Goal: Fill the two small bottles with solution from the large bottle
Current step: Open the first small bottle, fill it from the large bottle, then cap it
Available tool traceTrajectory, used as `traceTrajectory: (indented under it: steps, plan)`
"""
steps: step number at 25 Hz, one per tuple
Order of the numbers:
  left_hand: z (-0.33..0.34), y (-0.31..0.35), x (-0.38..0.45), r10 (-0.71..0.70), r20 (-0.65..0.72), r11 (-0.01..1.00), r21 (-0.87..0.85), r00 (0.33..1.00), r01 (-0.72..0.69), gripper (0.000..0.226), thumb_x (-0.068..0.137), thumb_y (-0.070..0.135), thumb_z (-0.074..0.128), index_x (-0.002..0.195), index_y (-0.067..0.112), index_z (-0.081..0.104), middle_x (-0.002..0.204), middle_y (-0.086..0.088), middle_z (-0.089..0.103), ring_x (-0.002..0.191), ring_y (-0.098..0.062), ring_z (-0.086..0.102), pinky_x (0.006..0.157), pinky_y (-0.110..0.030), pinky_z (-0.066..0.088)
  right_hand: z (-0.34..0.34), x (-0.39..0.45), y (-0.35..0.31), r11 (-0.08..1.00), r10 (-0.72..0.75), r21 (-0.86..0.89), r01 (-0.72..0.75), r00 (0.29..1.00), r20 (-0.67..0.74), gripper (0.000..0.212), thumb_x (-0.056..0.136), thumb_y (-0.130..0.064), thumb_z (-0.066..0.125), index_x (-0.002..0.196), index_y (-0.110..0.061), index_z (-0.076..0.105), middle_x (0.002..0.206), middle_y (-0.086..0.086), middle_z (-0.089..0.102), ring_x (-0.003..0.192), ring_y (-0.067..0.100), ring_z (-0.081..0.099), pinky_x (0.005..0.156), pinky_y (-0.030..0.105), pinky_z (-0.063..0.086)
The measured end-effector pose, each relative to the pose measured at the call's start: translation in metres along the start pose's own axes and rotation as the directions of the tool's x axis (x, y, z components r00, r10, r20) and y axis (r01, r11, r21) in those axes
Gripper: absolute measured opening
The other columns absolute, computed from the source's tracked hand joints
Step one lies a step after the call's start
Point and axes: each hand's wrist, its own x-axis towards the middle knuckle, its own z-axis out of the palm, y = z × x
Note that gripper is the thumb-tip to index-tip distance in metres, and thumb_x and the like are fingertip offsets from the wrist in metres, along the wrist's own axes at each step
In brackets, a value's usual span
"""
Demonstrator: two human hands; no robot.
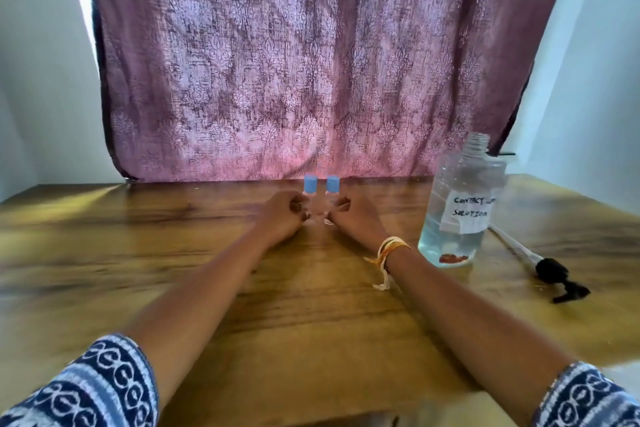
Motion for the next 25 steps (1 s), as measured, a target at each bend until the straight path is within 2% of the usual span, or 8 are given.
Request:
traceTrajectory:
  steps: [2, 5, 6, 9, 13, 17, 21, 25]
  plan:
    - [-0.007, 0.005, -0.024, 0.025, -0.001, 0.999, -0.029, 1.0, -0.025, 0.03, 0.082, 0.007, 0.07, 0.112, 0.009, 0.065, 0.109, -0.012, 0.069, 0.097, -0.023, 0.066, 0.089, -0.034, 0.054, -0.009, -0.025, 0.003, 1.0, 0.005, -0.01, -0.005, 1.0, 0.005, 0.017, 0.077, -0.022, 0.073, 0.075, -0.021, 0.056, 0.064, -0.009, 0.054, 0.065, 0.008, 0.052, 0.058, 0.022, 0.037]
    - [-0.014, 0.009, -0.056, 0.013, 0.016, 0.996, -0.084, 1.0, -0.012, 0.027, 0.085, -0.001, 0.065, 0.111, 0.004, 0.064, 0.099, -0.01, 0.069, 0.078, -0.011, 0.065, 0.067, -0.013, 0.052, -0.019, -0.057, 0.008, 0.999, -0.035, 0.002, 0.035, 0.999, 0.024, 0.018, 0.077, -0.016, 0.074, 0.09, -0.011, 0.063, 0.075, -0.002, 0.061, 0.073, 0.01, 0.054, 0.058, 0.017, 0.038]
    - [-0.015, 0.01, -0.067, 0.012, 0.018, 0.995, -0.095, 1.0, -0.011, 0.026, 0.085, -0.002, 0.065, 0.111, 0.004, 0.065, 0.098, -0.01, 0.069, 0.077, -0.01, 0.064, 0.069, -0.014, 0.052, -0.022, -0.068, 0.009, 0.999, -0.043, 0.011, 0.042, 0.999, 0.032, 0.02, 0.078, -0.015, 0.073, 0.094, -0.009, 0.064, 0.079, 0.002, 0.063, 0.075, 0.012, 0.056, 0.06, 0.017, 0.04]
    - [-0.019, 0.01, -0.089, 0.032, -0.002, 0.998, -0.051, 0.999, -0.032, 0.025, 0.083, 0.003, 0.068, 0.108, 0.007, 0.068, 0.104, -0.01, 0.072, 0.091, -0.019, 0.069, 0.09, -0.031, 0.054, -0.029, -0.092, 0.009, 0.998, -0.047, 0.042, 0.046, 0.999, 0.015, 0.025, 0.078, -0.016, 0.075, 0.1, -0.009, 0.065, 0.084, 0.005, 0.067, 0.078, 0.013, 0.059, 0.068, 0.021, 0.044]
    - [-0.025, 0.014, -0.11, 0.011, 0.018, 0.995, -0.104, 1.0, -0.009, 0.03, 0.084, 0.002, 0.066, 0.114, 0.007, 0.065, 0.107, -0.011, 0.072, 0.095, -0.021, 0.071, 0.093, -0.039, 0.055, -0.035, -0.112, 0.009, 0.998, -0.042, 0.047, 0.042, 0.999, -0.008, 0.026, 0.077, -0.018, 0.076, 0.1, -0.011, 0.066, 0.084, 0.004, 0.068, 0.076, 0.011, 0.059, 0.064, 0.018, 0.043]
    - [-0.024, 0.01, -0.125, 0.002, 0.038, 0.992, -0.125, 0.999, 0.002, 0.026, 0.086, -0.001, 0.063, 0.108, 0.013, 0.065, 0.103, -0.007, 0.071, 0.095, -0.021, 0.07, 0.095, -0.041, 0.054, -0.036, -0.121, 0.008, 0.997, -0.071, -0.035, 0.07, 0.997, -0.026, 0.028, 0.074, -0.023, 0.076, 0.098, -0.013, 0.066, 0.084, 0.002, 0.07, 0.081, 0.015, 0.064, 0.07, 0.027, 0.048]
    - [-0.022, 0.01, -0.13, -0.001, 0.051, 0.989, -0.145, 0.999, 0.008, 0.034, 0.088, -0.001, 0.06, 0.12, 0.01, 0.06, 0.104, -0.005, 0.069, 0.091, -0.018, 0.071, 0.093, -0.041, 0.055, -0.037, -0.125, 0.006, 0.997, -0.077, -0.03, 0.076, 0.997, -0.021, 0.028, 0.076, -0.025, 0.076, 0.099, -0.013, 0.066, 0.086, 0.001, 0.07, 0.084, 0.016, 0.065, 0.078, 0.033, 0.053]
    - [-0.022, 0.01, -0.134, 0.006, 0.042, 0.997, -0.081, 0.999, -0.003, 0.039, 0.09, 0.004, 0.06, 0.128, 0.01, 0.056, 0.107, -0.001, 0.068, 0.096, -0.014, 0.069, 0.096, -0.037, 0.053, -0.038, -0.127, 0.005, 0.996, -0.087, -0.039, 0.086, 0.996, -0.015, 0.027, 0.076, -0.026, 0.076, 0.098, -0.014, 0.066, 0.088, -0.001, 0.069, 0.085, 0.015, 0.064, 0.076, 0.028, 0.051]
